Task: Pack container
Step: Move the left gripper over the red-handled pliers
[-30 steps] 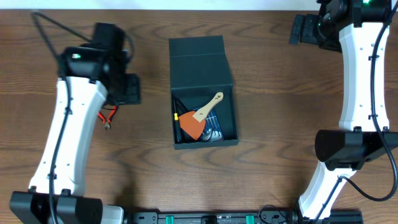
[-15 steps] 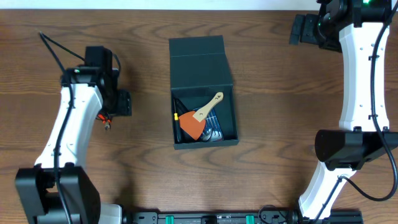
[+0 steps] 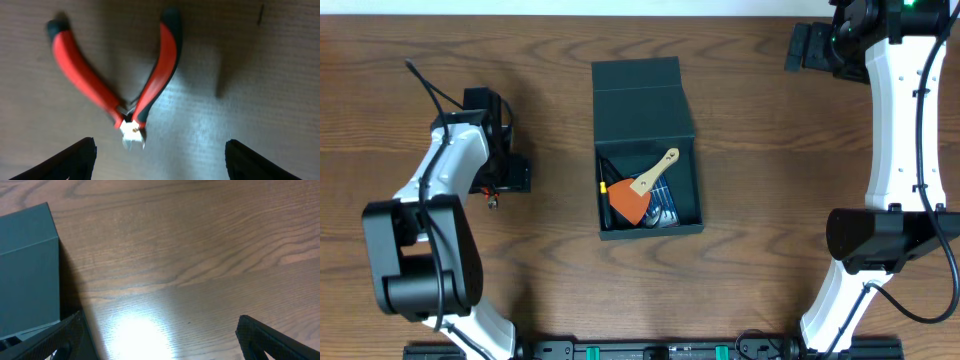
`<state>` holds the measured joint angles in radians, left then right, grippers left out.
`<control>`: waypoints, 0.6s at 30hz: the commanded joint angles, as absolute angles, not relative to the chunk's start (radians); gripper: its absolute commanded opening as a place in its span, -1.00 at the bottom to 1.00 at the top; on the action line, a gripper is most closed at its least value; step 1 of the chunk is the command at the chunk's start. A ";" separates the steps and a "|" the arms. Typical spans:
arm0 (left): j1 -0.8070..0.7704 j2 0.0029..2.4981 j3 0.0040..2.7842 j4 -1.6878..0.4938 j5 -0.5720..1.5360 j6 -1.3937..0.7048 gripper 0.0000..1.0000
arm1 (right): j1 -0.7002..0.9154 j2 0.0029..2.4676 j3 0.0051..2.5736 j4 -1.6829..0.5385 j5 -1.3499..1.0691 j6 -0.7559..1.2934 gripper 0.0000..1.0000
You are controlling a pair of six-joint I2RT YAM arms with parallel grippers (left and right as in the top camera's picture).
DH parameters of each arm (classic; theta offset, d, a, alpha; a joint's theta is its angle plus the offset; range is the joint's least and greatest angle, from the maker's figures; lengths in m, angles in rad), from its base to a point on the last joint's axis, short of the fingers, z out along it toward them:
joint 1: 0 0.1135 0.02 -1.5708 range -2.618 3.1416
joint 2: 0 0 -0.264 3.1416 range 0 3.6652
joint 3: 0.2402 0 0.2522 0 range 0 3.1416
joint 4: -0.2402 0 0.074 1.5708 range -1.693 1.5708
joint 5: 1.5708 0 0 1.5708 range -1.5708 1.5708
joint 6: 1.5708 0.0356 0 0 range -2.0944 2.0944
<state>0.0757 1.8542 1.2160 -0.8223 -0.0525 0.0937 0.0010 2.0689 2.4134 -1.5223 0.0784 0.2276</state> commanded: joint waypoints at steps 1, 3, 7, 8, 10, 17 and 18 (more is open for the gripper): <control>0.078 1.892 1.212 -0.801 -0.037 0.124 0.62 | 0.001 2.059 2.424 -1.523 0.078 0.239 0.99; 0.078 1.905 1.212 -0.786 -0.035 0.127 0.62 | 0.001 2.059 2.424 -1.523 0.078 0.239 0.98; 0.078 1.931 1.212 -0.769 -0.035 0.139 0.62 | 0.001 2.059 2.424 -1.523 0.078 0.239 0.99; 0.078 1.939 1.212 -0.767 -0.035 0.139 0.62 | 0.001 2.059 2.424 -1.523 0.078 0.239 0.99; 0.078 1.954 1.212 -0.760 -0.034 0.144 0.62 | 0.001 2.059 2.424 -1.523 0.078 0.239 0.99; 0.078 1.986 1.213 -0.745 -0.033 0.150 0.62 | 0.001 2.059 2.424 -1.523 0.078 0.239 0.98; 0.078 1.987 1.213 -0.745 -0.034 0.150 0.62 | 0.001 2.059 2.424 -1.523 0.078 0.239 0.98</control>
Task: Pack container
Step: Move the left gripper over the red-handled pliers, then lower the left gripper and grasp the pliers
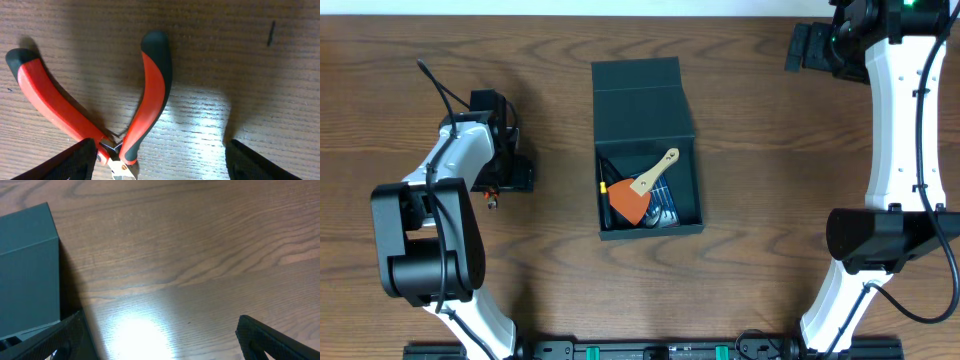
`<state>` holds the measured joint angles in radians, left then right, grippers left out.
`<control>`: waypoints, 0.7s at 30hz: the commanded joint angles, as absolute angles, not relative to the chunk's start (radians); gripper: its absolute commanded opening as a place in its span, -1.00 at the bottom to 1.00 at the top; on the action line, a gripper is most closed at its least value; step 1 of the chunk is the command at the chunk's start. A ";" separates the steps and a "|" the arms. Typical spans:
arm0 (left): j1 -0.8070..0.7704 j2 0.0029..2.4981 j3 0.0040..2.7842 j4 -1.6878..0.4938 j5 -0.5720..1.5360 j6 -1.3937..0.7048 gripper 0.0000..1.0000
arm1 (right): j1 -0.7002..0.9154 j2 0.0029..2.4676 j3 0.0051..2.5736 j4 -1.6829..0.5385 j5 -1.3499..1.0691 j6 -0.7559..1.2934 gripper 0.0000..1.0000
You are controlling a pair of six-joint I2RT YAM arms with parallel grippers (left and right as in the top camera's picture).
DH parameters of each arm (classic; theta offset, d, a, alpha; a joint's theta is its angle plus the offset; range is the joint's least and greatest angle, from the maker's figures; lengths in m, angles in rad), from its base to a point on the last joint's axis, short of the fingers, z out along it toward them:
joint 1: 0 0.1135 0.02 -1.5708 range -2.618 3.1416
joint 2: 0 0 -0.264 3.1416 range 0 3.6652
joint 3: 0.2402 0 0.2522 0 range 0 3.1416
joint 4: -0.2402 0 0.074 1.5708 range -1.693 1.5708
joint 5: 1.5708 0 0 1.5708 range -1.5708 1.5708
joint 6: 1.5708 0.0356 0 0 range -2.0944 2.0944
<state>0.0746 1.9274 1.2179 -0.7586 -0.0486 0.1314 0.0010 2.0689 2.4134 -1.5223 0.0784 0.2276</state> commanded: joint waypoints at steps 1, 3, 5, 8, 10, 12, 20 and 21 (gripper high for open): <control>0.078 1.987 1.213 -0.744 -0.034 0.150 0.62 | 0.001 2.059 2.424 -1.523 0.078 0.239 0.98; 0.078 1.987 1.216 -0.742 -0.034 0.158 0.62 | 0.001 2.059 2.424 -1.523 0.078 0.239 0.98; 0.078 1.987 1.216 -0.734 -0.034 0.173 0.64 | 0.001 2.059 2.424 -1.523 0.078 0.239 0.99; 0.078 1.987 1.216 -0.723 -0.034 0.176 0.70 | 0.001 2.059 2.424 -1.523 0.078 0.239 0.99; 0.078 1.989 1.216 -0.715 -0.034 0.176 0.71 | 0.001 2.059 2.424 -1.523 0.078 0.239 0.98; 0.078 1.994 1.216 -0.708 -0.034 0.183 0.72 | 0.001 2.059 2.424 -1.523 0.078 0.239 0.98; 0.078 2.021 1.216 -0.708 -0.034 0.183 0.46 | 0.001 2.059 2.424 -1.523 0.078 0.239 0.99; 0.078 2.021 1.216 -0.709 -0.034 0.183 0.25 | 0.001 2.059 2.424 -1.523 0.078 0.239 0.98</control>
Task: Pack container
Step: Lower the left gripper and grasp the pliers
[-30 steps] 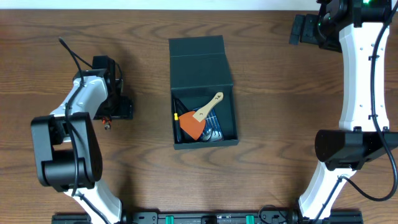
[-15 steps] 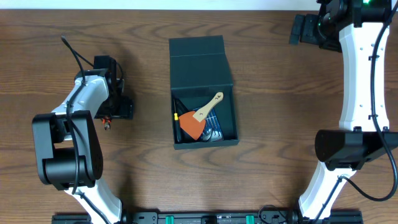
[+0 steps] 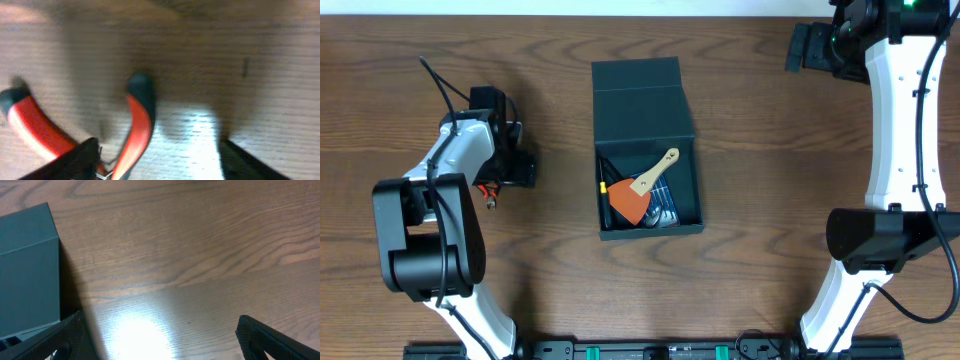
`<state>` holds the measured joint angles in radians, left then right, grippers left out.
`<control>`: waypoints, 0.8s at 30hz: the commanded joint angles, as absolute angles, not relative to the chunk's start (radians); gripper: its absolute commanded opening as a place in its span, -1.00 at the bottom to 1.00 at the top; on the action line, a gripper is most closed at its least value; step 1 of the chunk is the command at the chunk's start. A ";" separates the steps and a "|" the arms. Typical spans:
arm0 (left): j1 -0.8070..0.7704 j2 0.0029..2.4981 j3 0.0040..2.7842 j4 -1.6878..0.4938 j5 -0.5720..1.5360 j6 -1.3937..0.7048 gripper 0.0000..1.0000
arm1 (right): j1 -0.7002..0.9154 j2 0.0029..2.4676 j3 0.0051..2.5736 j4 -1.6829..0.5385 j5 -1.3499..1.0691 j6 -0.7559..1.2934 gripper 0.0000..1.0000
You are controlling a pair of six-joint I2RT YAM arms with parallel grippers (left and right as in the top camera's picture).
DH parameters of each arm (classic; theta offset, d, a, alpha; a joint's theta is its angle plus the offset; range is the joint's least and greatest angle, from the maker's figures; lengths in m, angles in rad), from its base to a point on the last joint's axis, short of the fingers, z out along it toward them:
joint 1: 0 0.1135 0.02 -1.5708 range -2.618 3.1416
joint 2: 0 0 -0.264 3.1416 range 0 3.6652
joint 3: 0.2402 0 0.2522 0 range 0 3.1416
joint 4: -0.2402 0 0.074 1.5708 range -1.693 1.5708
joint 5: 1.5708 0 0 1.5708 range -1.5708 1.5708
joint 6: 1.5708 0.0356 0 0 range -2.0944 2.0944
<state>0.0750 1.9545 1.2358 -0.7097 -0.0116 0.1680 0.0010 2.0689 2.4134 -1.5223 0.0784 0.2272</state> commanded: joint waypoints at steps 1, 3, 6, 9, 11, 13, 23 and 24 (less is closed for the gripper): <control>0.078 2.021 1.216 -0.709 -0.034 0.183 0.14 | 0.001 2.059 2.424 -1.523 0.078 0.239 0.98; 0.078 2.021 1.216 -0.711 -0.034 0.183 0.06 | 0.001 2.059 2.424 -1.523 0.078 0.239 0.98; 0.078 2.021 1.216 -0.719 -0.035 0.183 0.04 | 0.001 2.059 2.424 -1.523 0.078 0.239 0.99; 0.078 2.021 1.216 -0.725 -0.035 0.183 -0.21 | 0.001 2.059 2.424 -1.523 0.078 0.239 0.99; 0.078 2.021 1.216 -0.731 -0.035 0.183 -0.51 | 0.001 2.059 2.424 -1.523 0.078 0.239 0.99; 0.078 2.021 1.216 -0.738 -0.035 0.183 -0.63 | 0.001 2.059 2.424 -1.523 0.078 0.239 0.98; 0.078 2.017 1.240 -0.791 -0.035 0.179 -0.88 | 0.001 2.059 2.424 -1.523 0.078 0.239 0.98; 0.078 2.017 1.251 -0.803 -0.035 0.179 -0.88 | 0.001 2.059 2.424 -1.523 0.078 0.239 0.98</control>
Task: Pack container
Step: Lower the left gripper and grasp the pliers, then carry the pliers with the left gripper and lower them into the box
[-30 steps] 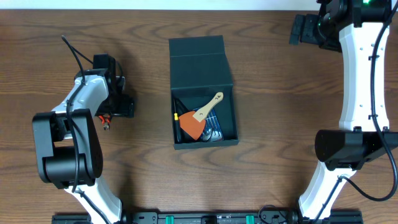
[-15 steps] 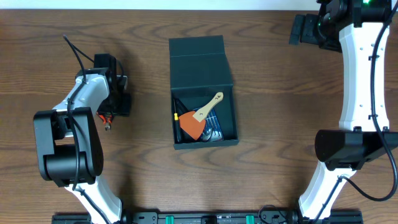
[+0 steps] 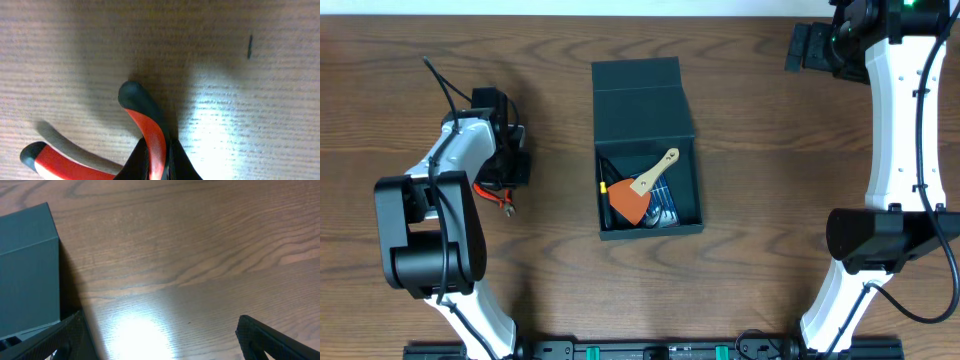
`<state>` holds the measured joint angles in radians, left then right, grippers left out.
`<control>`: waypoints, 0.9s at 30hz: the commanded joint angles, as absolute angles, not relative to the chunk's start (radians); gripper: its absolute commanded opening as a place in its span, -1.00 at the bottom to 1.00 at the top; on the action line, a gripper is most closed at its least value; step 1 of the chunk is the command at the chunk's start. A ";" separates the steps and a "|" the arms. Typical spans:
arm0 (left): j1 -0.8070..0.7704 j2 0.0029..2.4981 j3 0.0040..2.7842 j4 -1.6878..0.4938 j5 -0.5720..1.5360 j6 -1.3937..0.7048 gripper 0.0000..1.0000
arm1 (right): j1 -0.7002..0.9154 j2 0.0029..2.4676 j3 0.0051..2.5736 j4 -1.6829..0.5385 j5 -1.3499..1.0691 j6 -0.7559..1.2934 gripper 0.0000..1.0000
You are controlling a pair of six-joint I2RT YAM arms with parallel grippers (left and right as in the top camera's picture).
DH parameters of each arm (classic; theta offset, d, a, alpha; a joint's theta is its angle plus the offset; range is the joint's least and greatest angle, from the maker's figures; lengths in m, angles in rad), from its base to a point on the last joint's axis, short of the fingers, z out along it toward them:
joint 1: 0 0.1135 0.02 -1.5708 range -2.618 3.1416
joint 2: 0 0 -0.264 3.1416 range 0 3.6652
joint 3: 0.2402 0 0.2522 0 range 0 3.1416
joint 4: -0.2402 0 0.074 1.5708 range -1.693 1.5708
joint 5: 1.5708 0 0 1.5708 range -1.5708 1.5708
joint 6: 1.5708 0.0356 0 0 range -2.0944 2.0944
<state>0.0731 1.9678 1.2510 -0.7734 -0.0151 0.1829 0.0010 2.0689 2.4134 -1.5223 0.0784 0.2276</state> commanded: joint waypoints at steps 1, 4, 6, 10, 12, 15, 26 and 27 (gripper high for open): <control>0.078 2.017 1.261 -0.812 -0.035 0.178 -0.89 | 0.001 2.059 2.424 -1.523 0.078 0.239 0.98; 0.078 2.013 1.299 -0.845 -0.039 0.155 -0.89 | 0.001 2.059 2.424 -1.523 0.078 0.239 0.99; 0.078 2.007 1.332 -0.869 -0.039 0.141 -0.89 | 0.001 2.059 2.424 -1.523 0.078 0.239 0.99; 0.078 1.992 1.409 -0.930 -0.039 0.125 -0.89 | 0.001 2.059 2.424 -1.523 0.078 0.239 0.98; 0.077 1.983 1.457 -0.965 -0.039 0.125 -0.89 | 0.001 2.059 2.424 -1.523 0.078 0.239 0.99; 0.077 1.972 1.535 -1.019 -0.038 0.118 -0.89 | 0.001 2.059 2.424 -1.523 0.078 0.239 0.98; -0.004 1.959 1.859 -1.259 0.049 0.095 -0.89 | 0.001 2.059 2.424 -1.523 0.078 0.239 0.98; -0.019 1.959 1.878 -1.271 0.081 0.095 -0.89 | 0.001 2.059 2.424 -1.523 0.078 0.239 0.99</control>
<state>0.0250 1.9911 1.8145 -1.2465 -0.0048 0.1081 0.0010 2.0689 2.4134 -1.5223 0.0780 0.2276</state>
